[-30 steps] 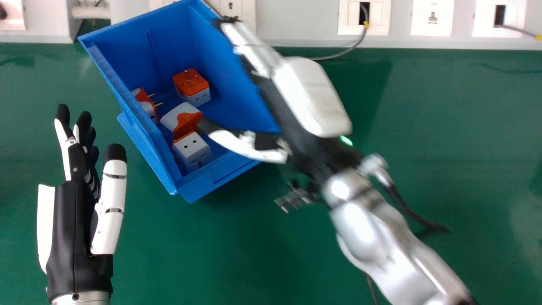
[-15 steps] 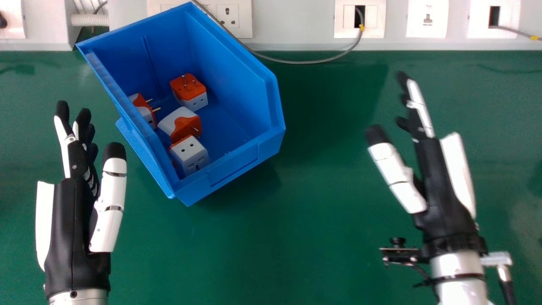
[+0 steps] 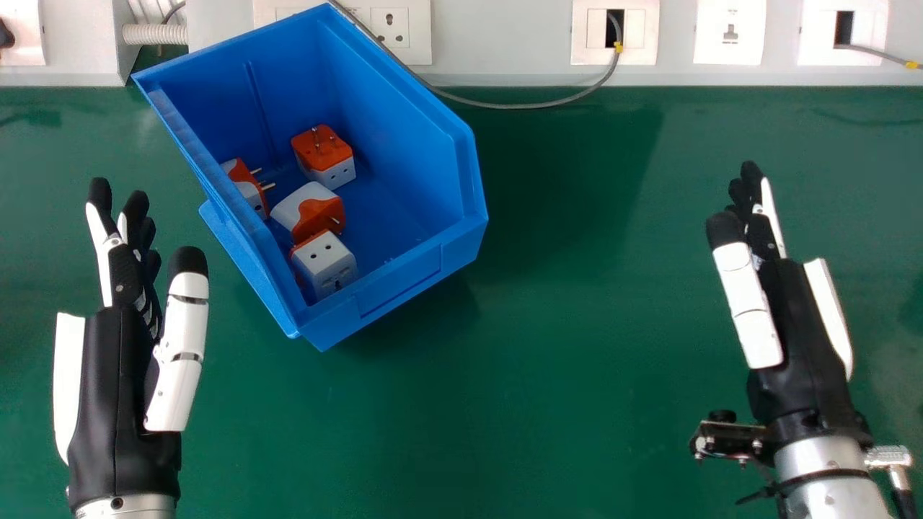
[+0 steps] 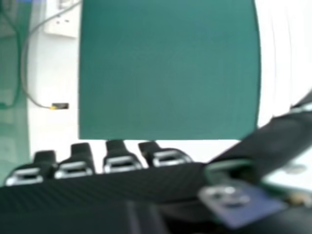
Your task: Pick all objects and put in blue box
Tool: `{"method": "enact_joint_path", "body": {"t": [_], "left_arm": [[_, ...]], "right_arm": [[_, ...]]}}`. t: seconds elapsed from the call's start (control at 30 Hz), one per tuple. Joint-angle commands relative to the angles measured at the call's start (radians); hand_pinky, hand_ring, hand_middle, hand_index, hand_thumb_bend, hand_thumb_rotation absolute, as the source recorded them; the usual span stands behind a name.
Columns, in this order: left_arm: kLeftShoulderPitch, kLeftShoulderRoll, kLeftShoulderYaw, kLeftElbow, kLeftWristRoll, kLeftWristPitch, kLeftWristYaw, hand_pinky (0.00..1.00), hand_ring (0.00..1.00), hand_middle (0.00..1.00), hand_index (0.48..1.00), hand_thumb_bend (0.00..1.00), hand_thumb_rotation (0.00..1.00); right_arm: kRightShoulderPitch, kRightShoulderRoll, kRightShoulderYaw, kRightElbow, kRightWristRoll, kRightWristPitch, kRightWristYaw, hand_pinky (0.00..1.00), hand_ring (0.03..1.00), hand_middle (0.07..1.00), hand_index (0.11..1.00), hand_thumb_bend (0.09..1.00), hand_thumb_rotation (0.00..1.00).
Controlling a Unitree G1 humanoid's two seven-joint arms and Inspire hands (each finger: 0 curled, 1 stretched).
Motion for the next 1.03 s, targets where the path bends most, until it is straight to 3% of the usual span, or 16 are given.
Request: {"method": "enact_joint_path", "body": {"t": [0.0,0.07,0.17,0.3,0.5,0.6,0.73,0.8,0.93,1.0], "left_arm": [[0.003,0.006,0.01,-0.02,0.003,0.0,0.008,1.0,1.0,1.0,1.0,0.27,0.84],[0.003,0.004,0.012,-0.024,0.0,0.009,0.008,1.0,1.0,1.0,1.0,0.29,0.85],[0.001,0.008,0.016,-0.015,0.013,0.002,0.012,1.0,1.0,1.0,1.0,0.29,0.87],[0.015,-0.001,0.012,-0.021,0.005,0.013,0.013,1.0,1.0,1.0,1.0,0.28,0.84],[0.034,-0.001,0.008,0.002,-0.003,-0.017,0.007,1.0,1.0,1.0,1.0,0.28,0.84],[0.038,-0.002,0.006,0.007,-0.004,-0.02,0.006,1.0,1.0,1.0,0.996,0.3,0.86],[0.034,0.002,0.006,0.036,-0.018,-0.047,-0.009,1.0,1.0,1.0,0.998,0.28,0.86],[0.034,0.01,0.009,0.043,-0.015,-0.053,-0.016,1.0,1.0,1.0,1.0,0.29,0.87],[0.036,0.022,0.018,0.046,-0.019,-0.059,-0.03,1.0,1.0,1.0,1.0,0.3,0.88],[0.038,0.022,0.016,0.042,-0.02,-0.061,-0.034,1.0,1.0,1.0,1.0,0.32,0.88]], "right_arm": [[-0.015,0.012,-0.02,-0.041,0.035,-0.006,0.017,1.0,1.0,1.0,1.0,0.472,1.0],[-0.012,0.023,-0.027,-0.045,0.062,-0.006,0.031,1.0,1.0,1.0,1.0,0.456,1.0],[-0.005,0.036,-0.033,-0.044,0.083,-0.016,0.049,1.0,1.0,1.0,1.0,0.445,1.0],[0.024,0.052,-0.034,-0.052,0.08,-0.022,0.058,1.0,1.0,1.0,1.0,0.46,1.0],[0.063,0.092,-0.034,-0.045,0.074,-0.049,0.054,1.0,1.0,1.0,1.0,0.469,1.0],[0.074,0.108,-0.032,-0.038,0.063,-0.065,0.048,1.0,1.0,1.0,1.0,0.466,1.0],[0.077,0.117,-0.027,-0.024,0.049,-0.081,0.048,1.0,1.0,1.0,1.0,0.46,1.0],[0.076,0.121,-0.024,-0.02,0.045,-0.088,0.047,1.0,1.0,1.0,1.0,0.455,1.0],[0.082,0.132,-0.019,-0.025,0.052,-0.094,0.05,1.0,1.0,1.0,1.0,0.472,1.0],[0.089,0.139,-0.018,-0.032,0.064,-0.095,0.056,1.0,1.0,1.0,1.0,0.484,1.0]]}}
